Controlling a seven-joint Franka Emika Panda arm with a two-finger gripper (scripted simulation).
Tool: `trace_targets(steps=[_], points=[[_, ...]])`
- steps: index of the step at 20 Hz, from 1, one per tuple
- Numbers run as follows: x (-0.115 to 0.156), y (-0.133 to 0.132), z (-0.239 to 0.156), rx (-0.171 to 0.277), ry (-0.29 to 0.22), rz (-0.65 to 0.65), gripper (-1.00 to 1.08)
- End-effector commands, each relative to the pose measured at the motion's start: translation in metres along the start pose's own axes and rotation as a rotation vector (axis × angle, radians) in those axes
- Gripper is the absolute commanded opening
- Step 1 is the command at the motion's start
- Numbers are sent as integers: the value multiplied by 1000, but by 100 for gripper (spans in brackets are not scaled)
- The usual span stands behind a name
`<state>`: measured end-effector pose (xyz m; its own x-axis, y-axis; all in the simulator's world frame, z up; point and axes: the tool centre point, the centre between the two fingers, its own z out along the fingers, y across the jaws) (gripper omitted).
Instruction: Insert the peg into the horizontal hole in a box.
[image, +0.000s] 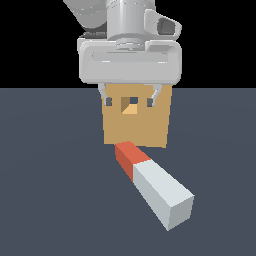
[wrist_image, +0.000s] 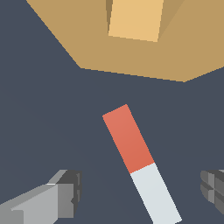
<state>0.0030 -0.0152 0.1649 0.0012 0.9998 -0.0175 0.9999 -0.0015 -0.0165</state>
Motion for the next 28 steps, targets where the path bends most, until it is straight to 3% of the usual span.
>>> trace_targets(steps=[1, 13, 28], points=[[0, 0, 0, 0, 0, 0, 100], [-16, 4, 14, -3, 2, -69, 100], [-71, 31, 68, -15, 10, -322, 100]])
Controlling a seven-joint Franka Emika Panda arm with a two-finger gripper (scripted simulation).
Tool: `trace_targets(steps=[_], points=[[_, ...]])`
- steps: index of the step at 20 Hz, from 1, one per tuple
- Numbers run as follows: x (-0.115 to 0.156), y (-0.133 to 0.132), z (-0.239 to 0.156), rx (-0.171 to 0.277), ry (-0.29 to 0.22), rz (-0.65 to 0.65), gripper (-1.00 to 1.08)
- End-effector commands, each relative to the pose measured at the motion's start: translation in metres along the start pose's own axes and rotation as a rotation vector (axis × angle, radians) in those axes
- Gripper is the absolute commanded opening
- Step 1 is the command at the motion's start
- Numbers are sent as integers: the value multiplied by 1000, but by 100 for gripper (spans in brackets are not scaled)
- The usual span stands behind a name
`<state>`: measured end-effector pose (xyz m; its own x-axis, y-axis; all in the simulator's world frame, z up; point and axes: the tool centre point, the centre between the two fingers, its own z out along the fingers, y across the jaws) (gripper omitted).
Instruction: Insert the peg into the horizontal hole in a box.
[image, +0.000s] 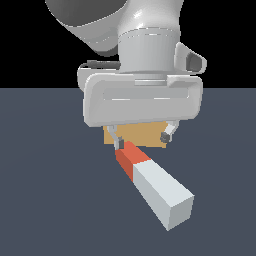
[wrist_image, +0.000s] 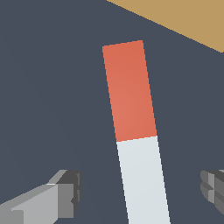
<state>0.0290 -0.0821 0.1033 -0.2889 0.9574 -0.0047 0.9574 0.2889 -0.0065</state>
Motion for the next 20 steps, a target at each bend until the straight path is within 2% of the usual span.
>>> trace_targets(steps=[1, 10, 20], points=[[-9, 3, 9, -3, 1, -43, 100], [-30, 12, 28, -7, 4, -137, 100], [-33, 14, 34, -6, 4, -149, 100]])
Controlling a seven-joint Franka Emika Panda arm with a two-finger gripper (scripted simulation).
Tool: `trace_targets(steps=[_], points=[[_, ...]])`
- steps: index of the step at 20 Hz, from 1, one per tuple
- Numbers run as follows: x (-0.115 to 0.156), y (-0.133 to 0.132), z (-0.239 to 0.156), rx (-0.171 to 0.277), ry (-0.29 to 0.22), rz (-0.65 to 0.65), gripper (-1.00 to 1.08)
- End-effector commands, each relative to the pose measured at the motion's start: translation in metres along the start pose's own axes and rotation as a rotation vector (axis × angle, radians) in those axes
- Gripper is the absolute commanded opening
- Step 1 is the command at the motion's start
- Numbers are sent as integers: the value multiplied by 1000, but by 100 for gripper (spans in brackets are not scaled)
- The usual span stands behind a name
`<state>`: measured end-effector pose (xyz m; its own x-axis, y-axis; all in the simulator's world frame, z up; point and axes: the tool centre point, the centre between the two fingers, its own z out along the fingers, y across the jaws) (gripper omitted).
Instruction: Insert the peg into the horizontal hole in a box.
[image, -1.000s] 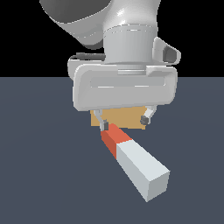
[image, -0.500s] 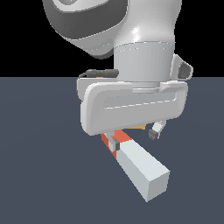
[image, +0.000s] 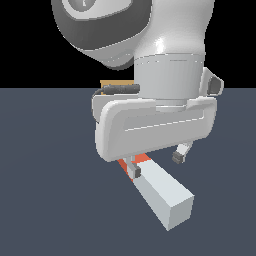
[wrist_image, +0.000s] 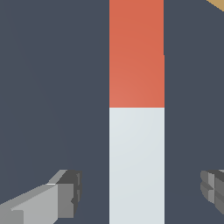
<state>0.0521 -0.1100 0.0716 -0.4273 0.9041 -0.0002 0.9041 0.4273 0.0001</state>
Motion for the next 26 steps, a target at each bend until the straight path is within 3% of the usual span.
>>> trace_targets(steps=[1, 9, 15, 16, 26], points=[[0, 0, 5, 1, 0, 0, 100], [1, -1, 42, 0, 0, -3, 100], [0, 1, 49, 0, 0, -3, 100], [0, 1, 49, 0, 0, -3, -100], [0, 1, 49, 1, 1, -3, -100]])
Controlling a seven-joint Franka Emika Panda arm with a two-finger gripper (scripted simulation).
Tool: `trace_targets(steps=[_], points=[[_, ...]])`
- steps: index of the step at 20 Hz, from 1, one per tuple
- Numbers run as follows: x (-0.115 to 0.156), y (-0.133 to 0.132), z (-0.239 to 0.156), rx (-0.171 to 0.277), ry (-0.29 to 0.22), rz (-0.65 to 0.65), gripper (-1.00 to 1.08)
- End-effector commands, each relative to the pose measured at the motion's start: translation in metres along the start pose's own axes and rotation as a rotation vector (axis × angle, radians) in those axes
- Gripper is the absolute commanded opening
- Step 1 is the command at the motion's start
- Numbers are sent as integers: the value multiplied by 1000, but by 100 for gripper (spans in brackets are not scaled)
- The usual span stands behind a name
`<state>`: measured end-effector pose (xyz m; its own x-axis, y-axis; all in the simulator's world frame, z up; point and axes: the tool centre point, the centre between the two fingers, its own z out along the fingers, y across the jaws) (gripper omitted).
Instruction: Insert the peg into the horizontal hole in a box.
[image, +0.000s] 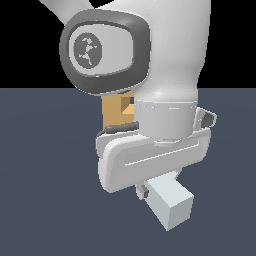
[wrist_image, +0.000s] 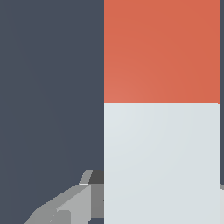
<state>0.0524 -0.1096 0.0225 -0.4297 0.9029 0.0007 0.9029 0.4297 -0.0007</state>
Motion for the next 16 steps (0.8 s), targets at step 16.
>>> trace_targets(steps=[16], points=[[21, -19, -36, -1, 0, 181, -100]])
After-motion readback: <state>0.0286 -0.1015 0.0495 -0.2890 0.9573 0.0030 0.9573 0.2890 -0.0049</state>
